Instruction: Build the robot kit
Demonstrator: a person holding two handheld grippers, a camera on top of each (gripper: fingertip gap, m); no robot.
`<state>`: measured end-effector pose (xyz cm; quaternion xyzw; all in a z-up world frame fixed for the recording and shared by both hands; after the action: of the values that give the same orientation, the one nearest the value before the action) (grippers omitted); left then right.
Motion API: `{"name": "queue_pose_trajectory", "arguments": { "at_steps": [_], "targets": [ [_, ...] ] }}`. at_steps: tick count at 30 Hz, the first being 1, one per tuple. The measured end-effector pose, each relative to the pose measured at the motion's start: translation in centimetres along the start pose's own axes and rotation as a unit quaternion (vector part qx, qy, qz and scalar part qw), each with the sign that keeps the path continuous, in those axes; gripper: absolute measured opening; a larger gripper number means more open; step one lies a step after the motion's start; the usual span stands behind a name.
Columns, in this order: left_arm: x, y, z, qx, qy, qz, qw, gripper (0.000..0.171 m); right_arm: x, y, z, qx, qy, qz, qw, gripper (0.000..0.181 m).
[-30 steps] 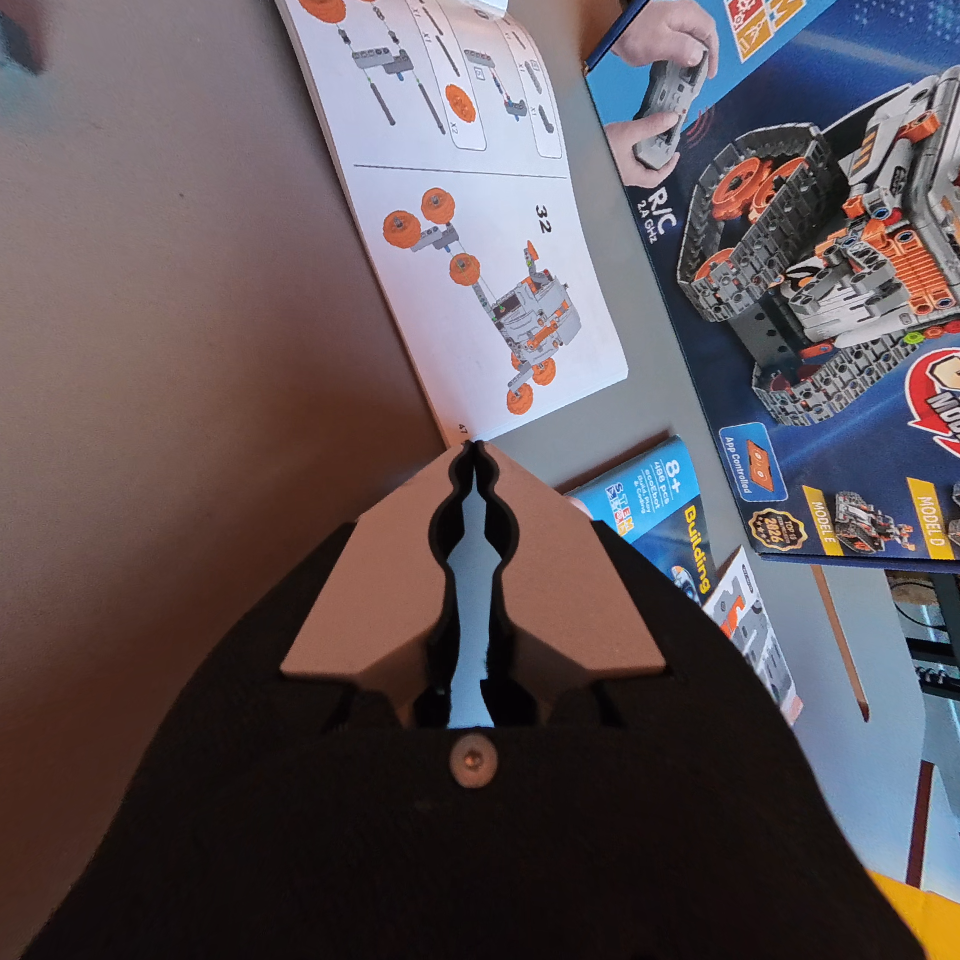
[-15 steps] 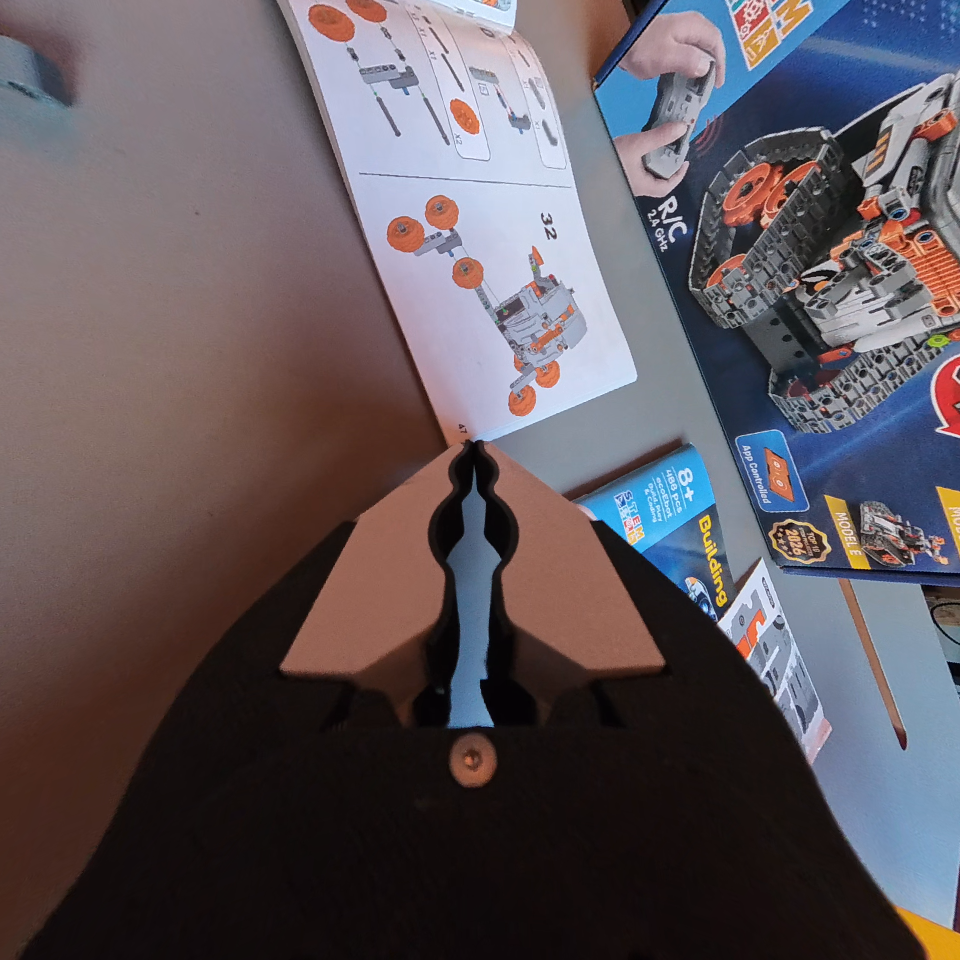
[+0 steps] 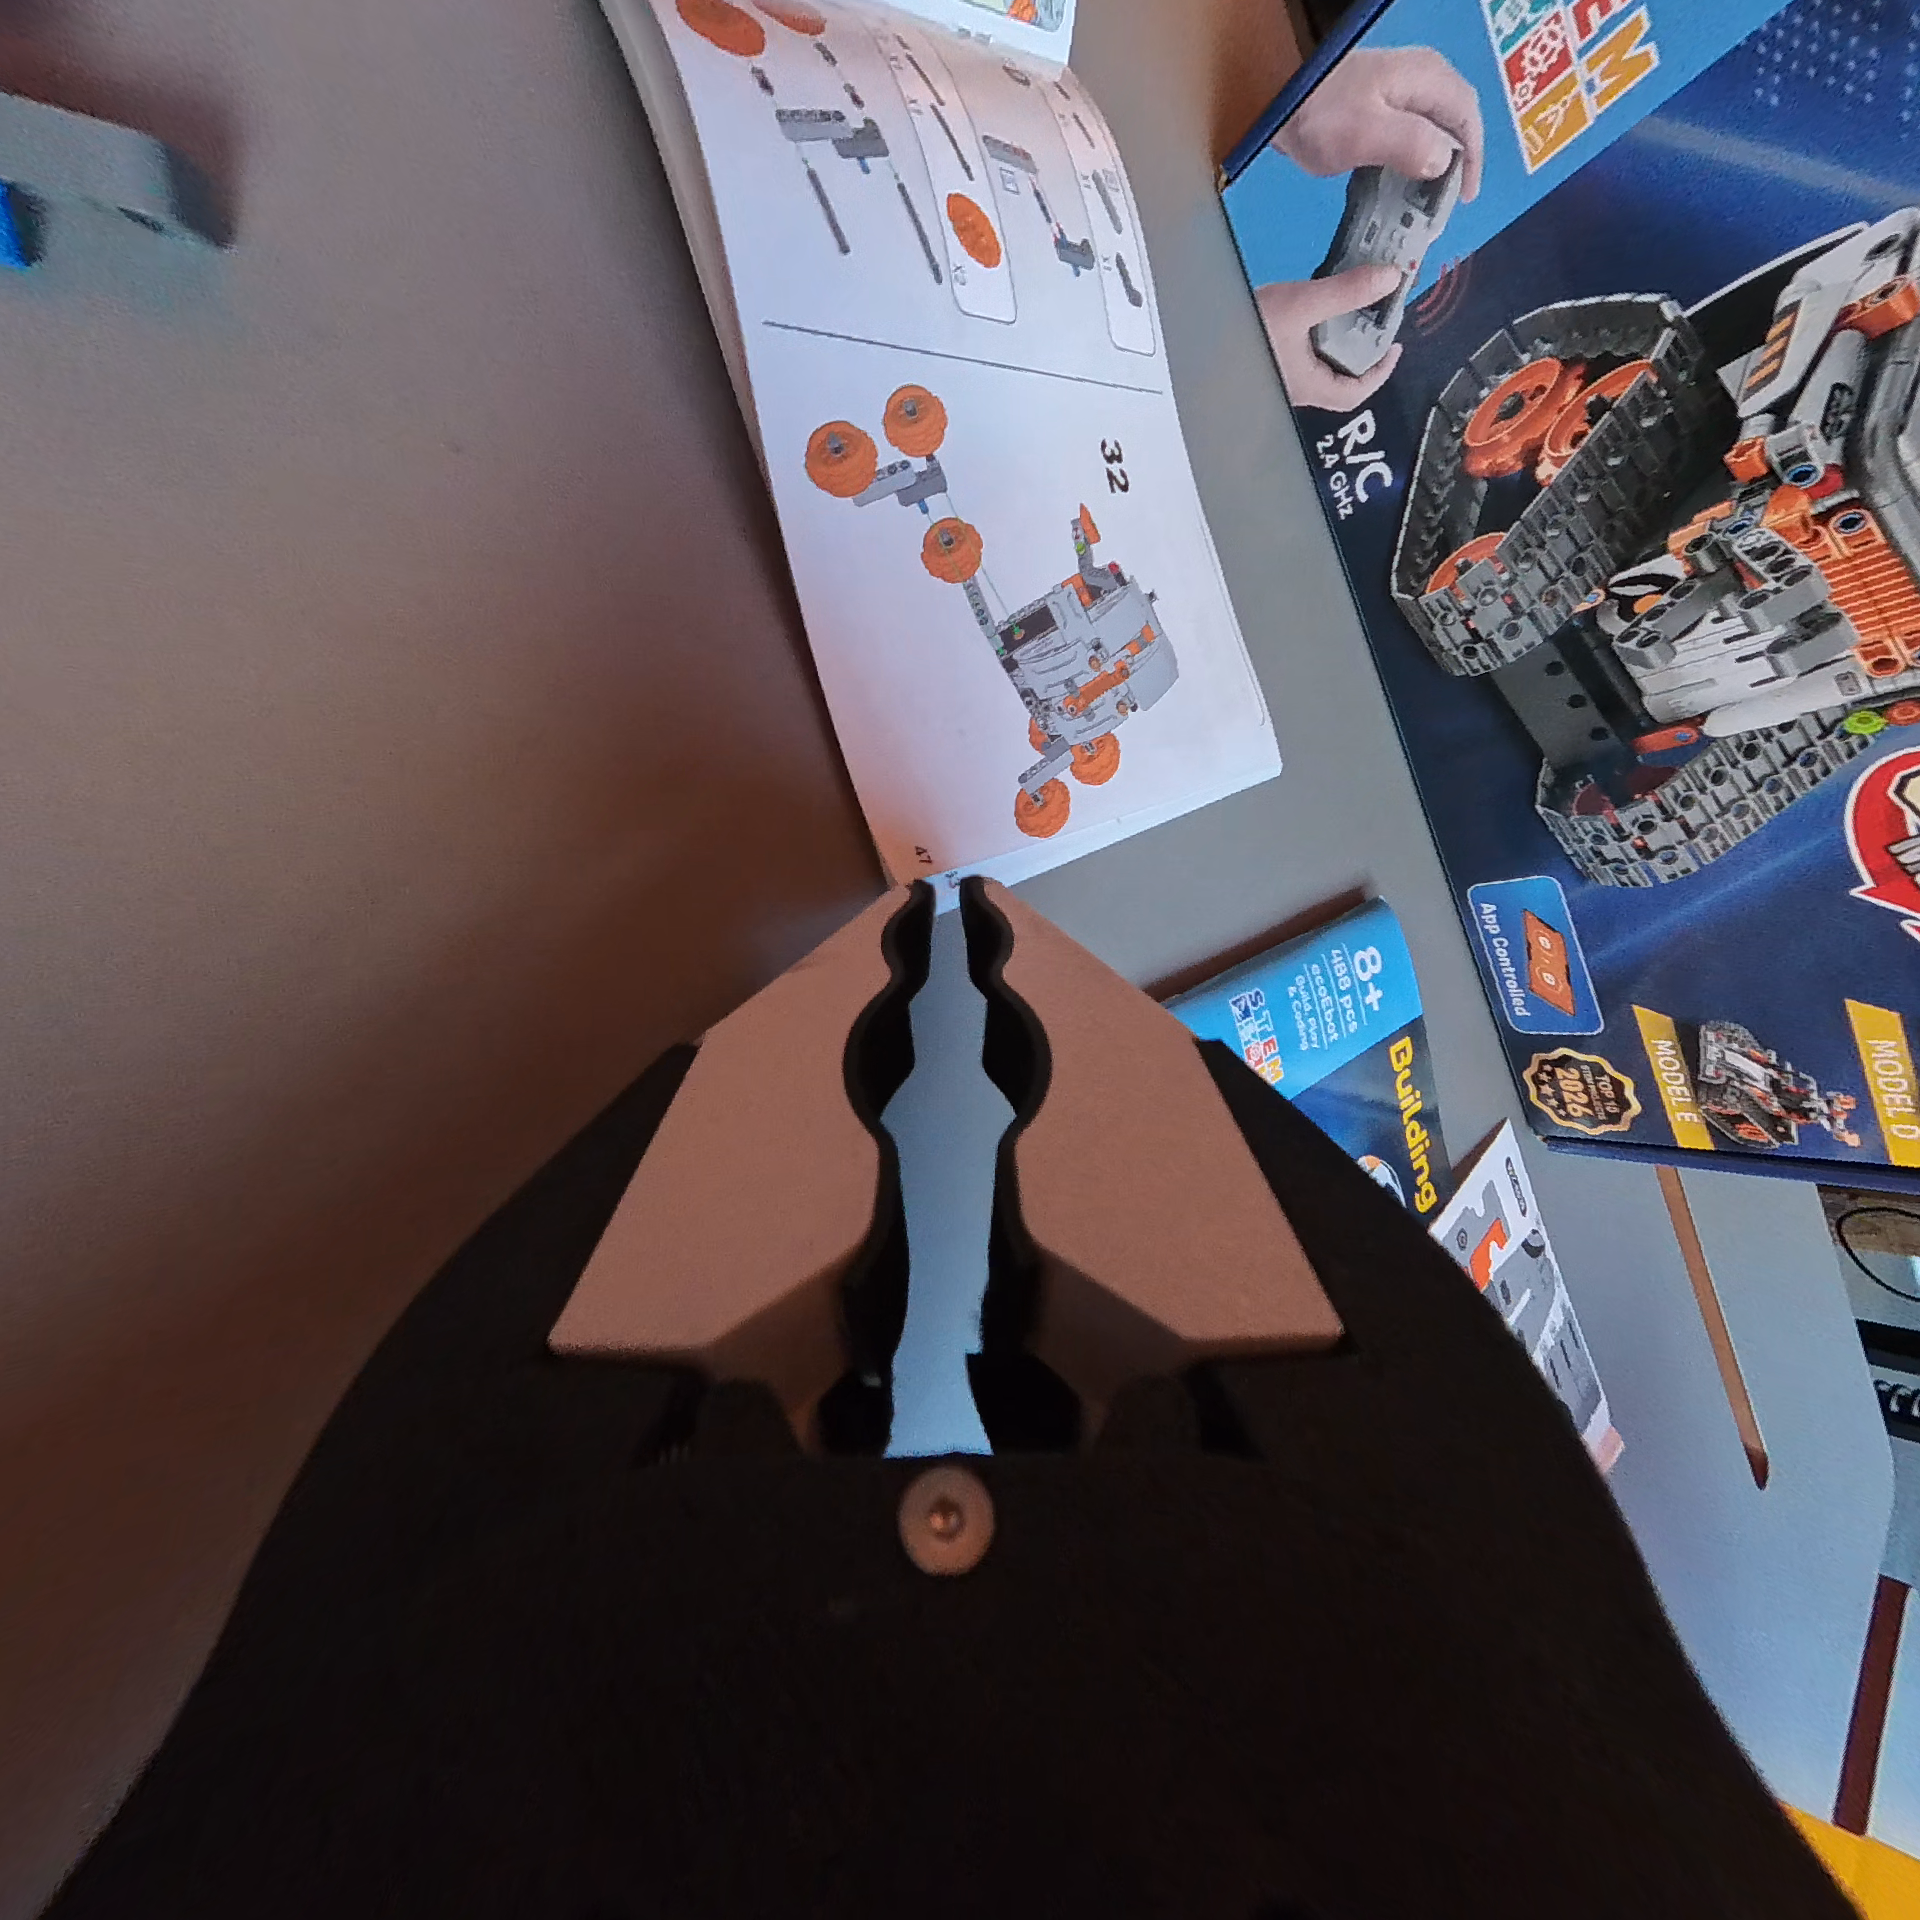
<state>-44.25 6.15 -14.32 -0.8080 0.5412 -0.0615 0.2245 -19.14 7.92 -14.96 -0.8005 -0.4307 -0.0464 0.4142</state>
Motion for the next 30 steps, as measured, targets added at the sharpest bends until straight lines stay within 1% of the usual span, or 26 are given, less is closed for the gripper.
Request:
{"name": "queue_pose_trajectory", "arguments": {
  "at_steps": [3, 8, 12, 16, 19, 22, 23, 25, 27, 30],
  "targets": [
    [-0.1, 0.1, 0.7, -0.005, 0.005, 0.0, 1.0, 0.004, 0.1, 0.3, -0.3, -0.014, 0.004, -0.005, 1.0, 0.009],
    [-0.6, 0.2, 0.8, 0.008, 0.003, -0.01, 1.0, 0.004, -0.3, 0.4, -1.1, -0.026, -0.001, -0.02, 0.999, 0.012],
    [-0.6, 0.3, 0.8, 0.013, 0.009, -0.017, 1.0, 0.004, -1.2, 0.3, -1.3, -0.025, -0.019, -0.045, 0.998, 0.014],
    [-0.4, 0.3, 0.8, 0.018, 0.012, -0.011, 1.0, 0.004, -1.5, 0.1, -1.2, -0.024, -0.023, -0.048, 0.998, 0.013],
    [-0.4, 0.1, 0.9, 0.032, 0.02, -0.01, 0.999, 0.005, -1.5, 0.2, -1.3, -0.025, -0.025, -0.045, 0.998, 0.014],
    [-0.1, -0.1, 0.9, 0.039, 0.033, -0.015, 0.999, 0.009, -1.5, 0.3, -1.3, -0.024, -0.026, -0.043, 0.998, 0.014],
    [-0.1, -0.1, 0.9, 0.039, 0.037, -0.017, 0.998, 0.013, -1.5, 0.3, -1.3, -0.023, -0.027, -0.043, 0.998, 0.014],
    [-0.2, 0.0, 0.6, 0.042, 0.033, -0.025, 0.998, 0.017, -1.5, 0.2, -1.2, -0.015, -0.03, -0.041, 0.999, 0.014],
    [-0.2, -0.4, -0.6, 0.067, 0.032, -0.037, 0.997, 0.02, -1.4, 0.2, -1.1, -0.009, -0.033, -0.032, 0.999, 0.014],
    [-0.2, -1.5, -3.8, 0.139, 0.009, -0.047, 0.989, 0.016, -1.3, 0.2, -1.1, -0.006, -0.033, -0.032, 0.999, 0.014]
  ]
}}
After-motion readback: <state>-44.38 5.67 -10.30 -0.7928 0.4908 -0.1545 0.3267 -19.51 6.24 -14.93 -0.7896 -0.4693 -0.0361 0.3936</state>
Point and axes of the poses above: each gripper's, where its closed fingertips meet, z out along the fingers, y out of its underside, x = y × z across the jaws, the point moved 4 cm from there along -z, back along the fingers, and after that the axes turned 10 degrees about z, right-handed, at the moved point
